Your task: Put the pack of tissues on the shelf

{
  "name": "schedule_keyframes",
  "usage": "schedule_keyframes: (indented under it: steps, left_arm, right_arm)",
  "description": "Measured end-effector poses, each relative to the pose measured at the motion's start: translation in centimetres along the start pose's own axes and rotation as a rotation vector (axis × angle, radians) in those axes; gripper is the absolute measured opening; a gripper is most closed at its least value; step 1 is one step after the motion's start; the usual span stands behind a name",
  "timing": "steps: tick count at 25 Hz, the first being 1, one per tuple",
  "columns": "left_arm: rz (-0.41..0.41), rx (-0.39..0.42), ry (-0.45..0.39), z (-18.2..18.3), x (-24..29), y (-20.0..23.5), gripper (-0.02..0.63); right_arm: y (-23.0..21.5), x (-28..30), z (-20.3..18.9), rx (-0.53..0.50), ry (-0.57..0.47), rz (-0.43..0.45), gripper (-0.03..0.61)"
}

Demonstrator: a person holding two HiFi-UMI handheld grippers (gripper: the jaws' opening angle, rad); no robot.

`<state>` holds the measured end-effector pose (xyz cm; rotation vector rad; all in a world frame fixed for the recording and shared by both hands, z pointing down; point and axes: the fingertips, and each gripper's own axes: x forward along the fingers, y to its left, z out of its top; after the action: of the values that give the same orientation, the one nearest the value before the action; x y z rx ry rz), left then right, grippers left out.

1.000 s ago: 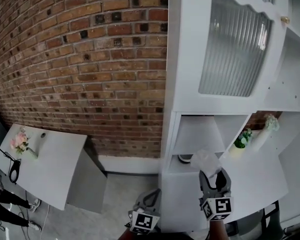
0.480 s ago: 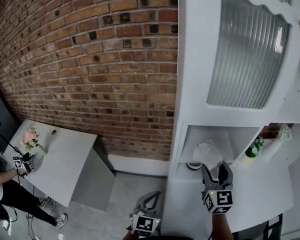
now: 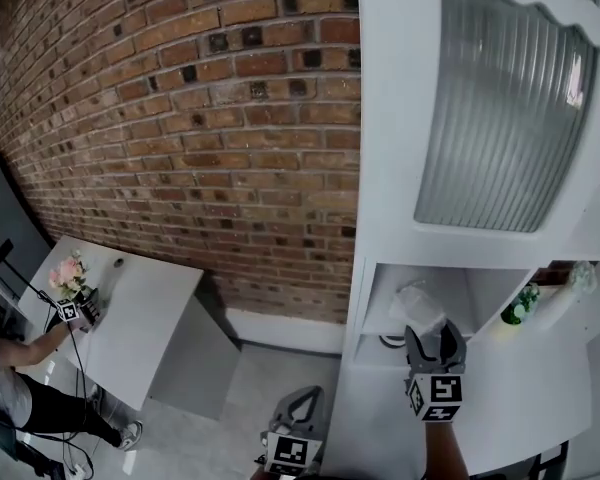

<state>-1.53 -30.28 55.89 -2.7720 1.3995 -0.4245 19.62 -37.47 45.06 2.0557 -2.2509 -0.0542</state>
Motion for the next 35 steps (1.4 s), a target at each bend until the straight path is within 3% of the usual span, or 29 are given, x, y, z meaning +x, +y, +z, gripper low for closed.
schedule_keyframes:
  steps: [8, 10, 18, 26, 35]
  left_arm:
    - [0.007, 0.021, 0.041, -1.1, -0.2, -0.2, 0.011]
    - [0.009, -0.001, 0.04, -1.3, -0.2, -0.3, 0.009]
    - [0.012, -0.025, 0.019, -0.1, -0.8, -0.5, 0.011]
    - [0.008, -0.017, -0.031, 0.0, -1.4, -1.0, 0.011]
    - [-0.06, -0.016, -0.037, 0.8, -2.3, -3.6, 0.011]
  right_arm:
    - [-0.1, 1.0, -1.6, -0.008, 0.058, 0.004, 0.29]
    - [0.1, 1.3, -1.9, 0.004, 0.073, 0.015, 0.376]
    - [0.8, 1.0, -1.7, 0.069, 0.065, 0.066, 0.489]
    - [0.7, -2.6, -0.5, 0.104, 0.046, 0.079, 0.491]
    - [-0.5, -8.3, -2.5, 0.044, 0.095, 0.033, 0.489]
